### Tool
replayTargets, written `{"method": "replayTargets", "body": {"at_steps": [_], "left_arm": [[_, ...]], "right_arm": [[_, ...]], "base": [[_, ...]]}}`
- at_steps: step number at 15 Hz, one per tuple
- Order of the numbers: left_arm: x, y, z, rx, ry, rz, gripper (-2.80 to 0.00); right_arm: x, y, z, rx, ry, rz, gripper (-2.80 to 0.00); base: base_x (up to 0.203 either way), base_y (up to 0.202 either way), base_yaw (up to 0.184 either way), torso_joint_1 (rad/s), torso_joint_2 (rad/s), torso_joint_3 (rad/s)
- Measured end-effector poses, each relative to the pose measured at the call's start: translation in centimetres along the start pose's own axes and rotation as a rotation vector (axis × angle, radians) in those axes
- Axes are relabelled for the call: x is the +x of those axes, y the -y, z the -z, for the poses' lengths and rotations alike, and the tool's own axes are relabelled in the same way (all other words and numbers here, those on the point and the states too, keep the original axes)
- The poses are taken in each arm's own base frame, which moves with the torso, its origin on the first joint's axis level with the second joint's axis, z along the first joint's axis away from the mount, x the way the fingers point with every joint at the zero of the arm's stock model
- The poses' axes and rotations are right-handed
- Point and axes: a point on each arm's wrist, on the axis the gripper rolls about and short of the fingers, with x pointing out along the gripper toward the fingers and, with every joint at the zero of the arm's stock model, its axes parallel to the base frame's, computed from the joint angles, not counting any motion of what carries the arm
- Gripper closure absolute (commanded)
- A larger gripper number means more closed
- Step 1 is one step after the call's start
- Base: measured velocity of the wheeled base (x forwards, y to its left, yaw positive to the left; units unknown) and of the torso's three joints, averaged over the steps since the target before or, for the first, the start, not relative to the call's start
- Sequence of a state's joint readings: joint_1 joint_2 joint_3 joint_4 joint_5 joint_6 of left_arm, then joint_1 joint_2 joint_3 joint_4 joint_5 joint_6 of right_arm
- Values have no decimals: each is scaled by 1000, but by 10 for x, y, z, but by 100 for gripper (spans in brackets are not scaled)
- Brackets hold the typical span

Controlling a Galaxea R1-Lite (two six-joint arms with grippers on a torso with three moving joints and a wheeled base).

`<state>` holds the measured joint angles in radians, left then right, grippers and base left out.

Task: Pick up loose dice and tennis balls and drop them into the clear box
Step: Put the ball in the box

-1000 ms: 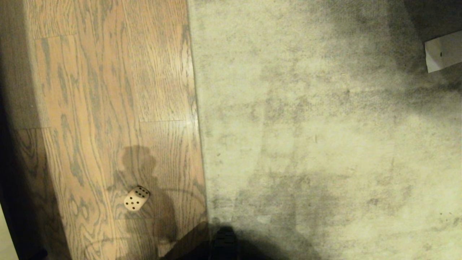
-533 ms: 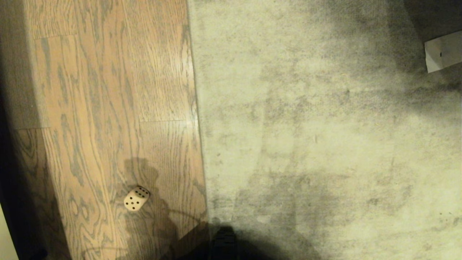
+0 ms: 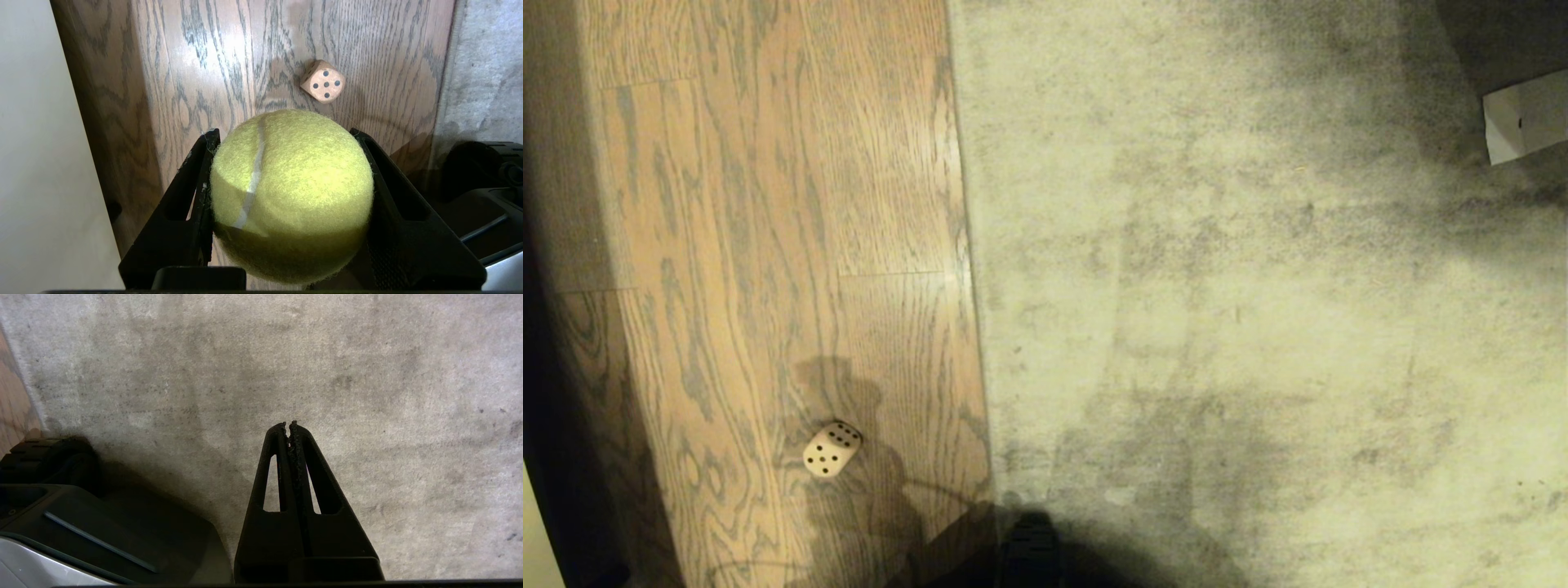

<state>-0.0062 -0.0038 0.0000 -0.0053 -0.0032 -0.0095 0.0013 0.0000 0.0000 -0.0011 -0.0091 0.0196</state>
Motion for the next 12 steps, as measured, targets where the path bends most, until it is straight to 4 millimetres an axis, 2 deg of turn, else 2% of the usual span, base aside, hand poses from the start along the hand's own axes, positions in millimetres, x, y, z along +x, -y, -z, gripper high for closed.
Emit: {"method": "replayTargets", "body": {"at_steps": [12], "left_arm": [[0, 0, 0, 1, 2, -2, 0]], "right_arm": [[0, 0, 0, 0, 0, -1, 0]], "base": [[0, 0, 0, 0, 0, 0]]}}
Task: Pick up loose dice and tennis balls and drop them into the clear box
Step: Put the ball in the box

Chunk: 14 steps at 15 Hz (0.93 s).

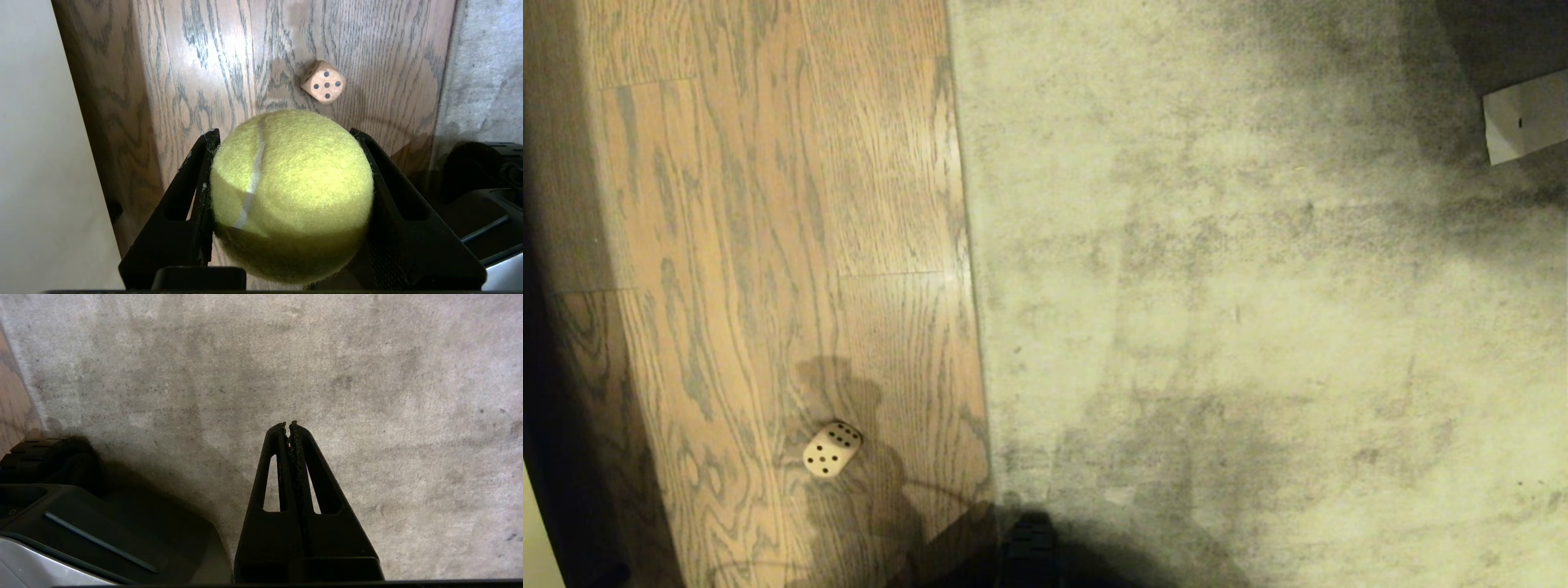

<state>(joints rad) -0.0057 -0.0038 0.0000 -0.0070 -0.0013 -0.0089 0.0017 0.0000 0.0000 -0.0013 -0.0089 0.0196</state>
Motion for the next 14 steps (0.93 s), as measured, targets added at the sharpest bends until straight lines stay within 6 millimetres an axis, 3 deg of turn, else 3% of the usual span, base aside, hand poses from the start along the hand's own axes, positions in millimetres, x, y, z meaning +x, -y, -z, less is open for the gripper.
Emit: {"method": "replayTargets", "body": {"at_steps": [14], "left_arm": [[0, 0, 0, 0, -1, 0, 0]], "right_arm": [[0, 0, 0, 0, 0, 0, 0]], "base": [[0, 0, 0, 0, 0, 0]]}}
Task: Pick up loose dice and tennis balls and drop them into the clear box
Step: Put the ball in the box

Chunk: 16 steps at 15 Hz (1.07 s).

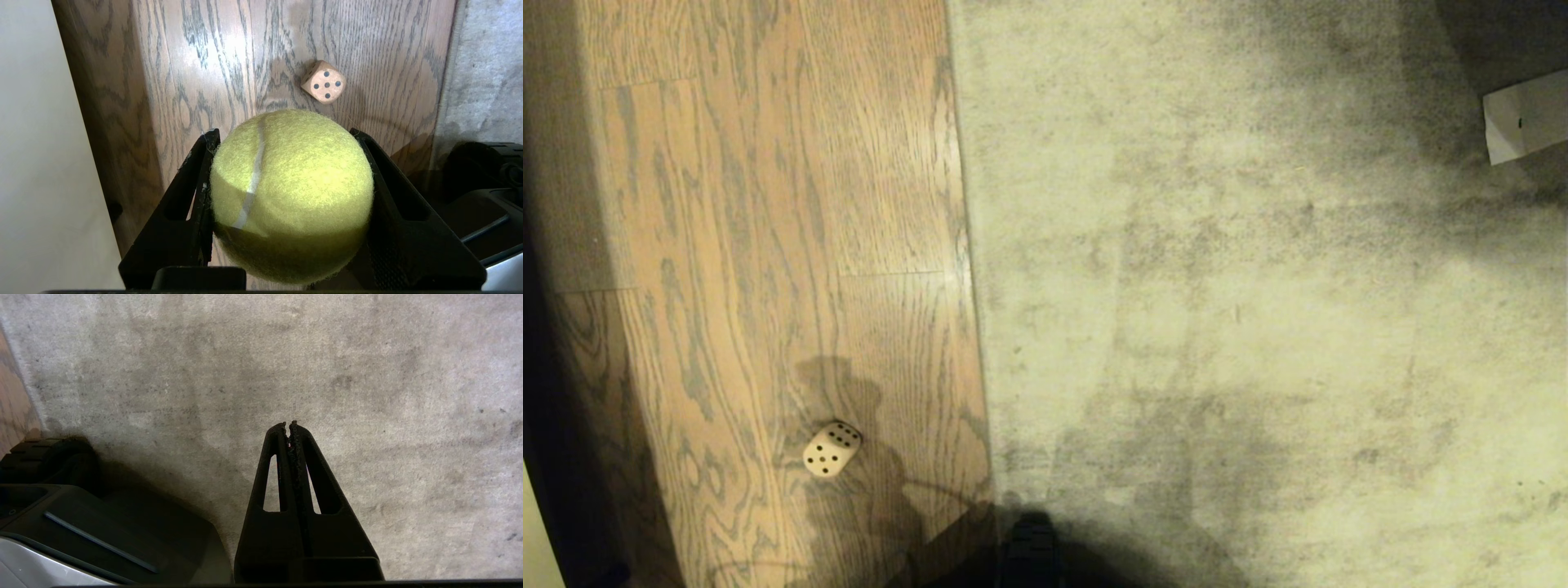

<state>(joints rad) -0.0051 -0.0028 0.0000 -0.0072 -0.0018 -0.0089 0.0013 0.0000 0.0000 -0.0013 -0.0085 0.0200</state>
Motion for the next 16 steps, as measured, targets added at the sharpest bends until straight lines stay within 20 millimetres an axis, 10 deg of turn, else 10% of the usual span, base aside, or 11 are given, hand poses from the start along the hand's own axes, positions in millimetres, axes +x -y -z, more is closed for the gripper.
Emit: {"method": "replayTargets", "body": {"at_steps": [16], "left_arm": [[0, 0, 0, -2, -1, 1, 0]], "right_arm": [[0, 0, 0, 0, -1, 0, 0]], "base": [[0, 0, 0, 1, 1, 90]]}}
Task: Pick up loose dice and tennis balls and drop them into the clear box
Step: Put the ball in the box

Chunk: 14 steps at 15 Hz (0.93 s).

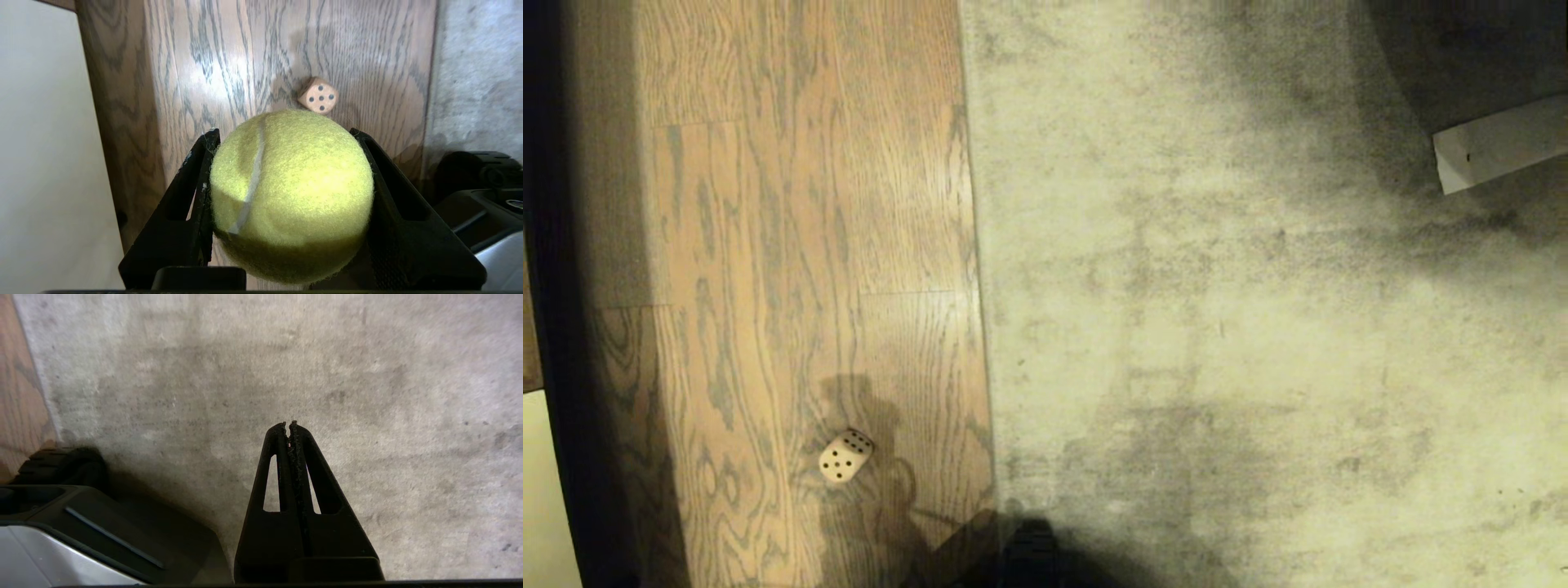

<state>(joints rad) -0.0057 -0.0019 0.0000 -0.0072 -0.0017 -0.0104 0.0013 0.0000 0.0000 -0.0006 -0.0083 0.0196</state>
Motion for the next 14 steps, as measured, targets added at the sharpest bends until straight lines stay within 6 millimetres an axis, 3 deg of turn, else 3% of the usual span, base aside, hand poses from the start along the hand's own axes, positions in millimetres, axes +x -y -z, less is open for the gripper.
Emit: {"method": "replayTargets", "body": {"at_steps": [14], "left_arm": [[0, 0, 0, -1, 0, 0, 0]], "right_arm": [[0, 0, 0, 3, 0, 0, 0]], "base": [[0, 0, 0, 2, 3, 202]]}}
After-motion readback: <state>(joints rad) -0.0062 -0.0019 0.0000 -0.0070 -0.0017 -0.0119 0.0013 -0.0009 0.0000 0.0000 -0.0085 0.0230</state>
